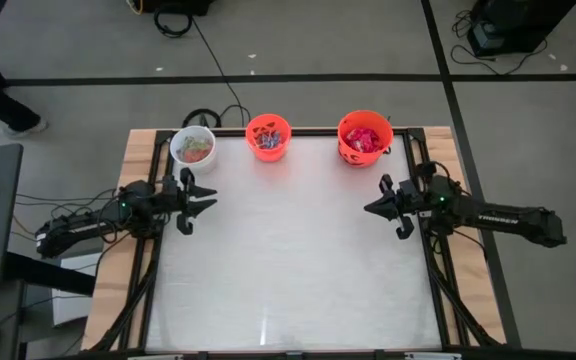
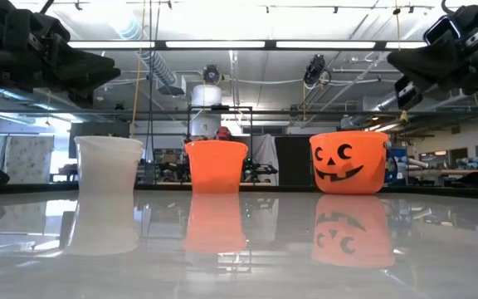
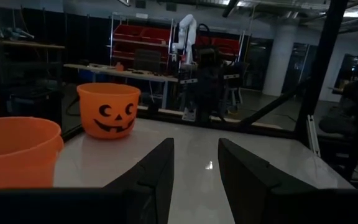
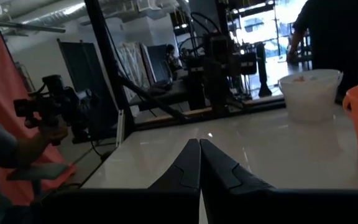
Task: Sort candy by brand, put in halloween buckets
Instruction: Return to Home Position
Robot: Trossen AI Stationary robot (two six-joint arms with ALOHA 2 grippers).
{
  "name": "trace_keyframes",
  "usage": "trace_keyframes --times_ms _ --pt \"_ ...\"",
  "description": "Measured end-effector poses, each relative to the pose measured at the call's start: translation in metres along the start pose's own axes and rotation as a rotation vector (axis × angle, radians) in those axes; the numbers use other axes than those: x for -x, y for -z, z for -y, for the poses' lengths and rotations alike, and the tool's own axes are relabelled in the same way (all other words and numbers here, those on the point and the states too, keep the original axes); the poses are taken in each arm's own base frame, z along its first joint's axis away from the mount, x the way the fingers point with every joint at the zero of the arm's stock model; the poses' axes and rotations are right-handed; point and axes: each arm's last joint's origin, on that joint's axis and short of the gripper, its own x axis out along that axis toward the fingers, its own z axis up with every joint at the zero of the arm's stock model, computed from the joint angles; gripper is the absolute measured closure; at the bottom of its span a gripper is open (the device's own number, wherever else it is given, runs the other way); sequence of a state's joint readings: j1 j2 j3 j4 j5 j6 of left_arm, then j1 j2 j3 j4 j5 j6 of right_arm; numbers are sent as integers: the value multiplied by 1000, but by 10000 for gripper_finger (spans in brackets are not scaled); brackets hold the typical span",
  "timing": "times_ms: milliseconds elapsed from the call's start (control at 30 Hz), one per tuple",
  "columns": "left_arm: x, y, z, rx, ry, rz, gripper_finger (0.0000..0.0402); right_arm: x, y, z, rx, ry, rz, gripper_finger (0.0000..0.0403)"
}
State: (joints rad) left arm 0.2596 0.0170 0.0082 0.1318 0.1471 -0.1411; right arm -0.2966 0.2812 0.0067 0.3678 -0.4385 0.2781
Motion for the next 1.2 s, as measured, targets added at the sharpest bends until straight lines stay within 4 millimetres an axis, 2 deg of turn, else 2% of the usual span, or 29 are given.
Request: trace_keyframes --times_ms 400,633,867,1000,1200 --pt "0 -1 -1 20 -50 15 271 12 4 -3 22 66 -4 394" --pt "0 6 -5 11 -146 -49 271 16 6 0 70 205 -4 394" --pt "1 4 -6 24 -188 -23 271 16 6 0 48 185 -6 394" --pt "1 4 -8 -15 -272 -22 286 15 7 1 70 216 -12 394" --pt "0 5 -5 6 -190 -32 323 14 8 -3 30 163 -20 394"
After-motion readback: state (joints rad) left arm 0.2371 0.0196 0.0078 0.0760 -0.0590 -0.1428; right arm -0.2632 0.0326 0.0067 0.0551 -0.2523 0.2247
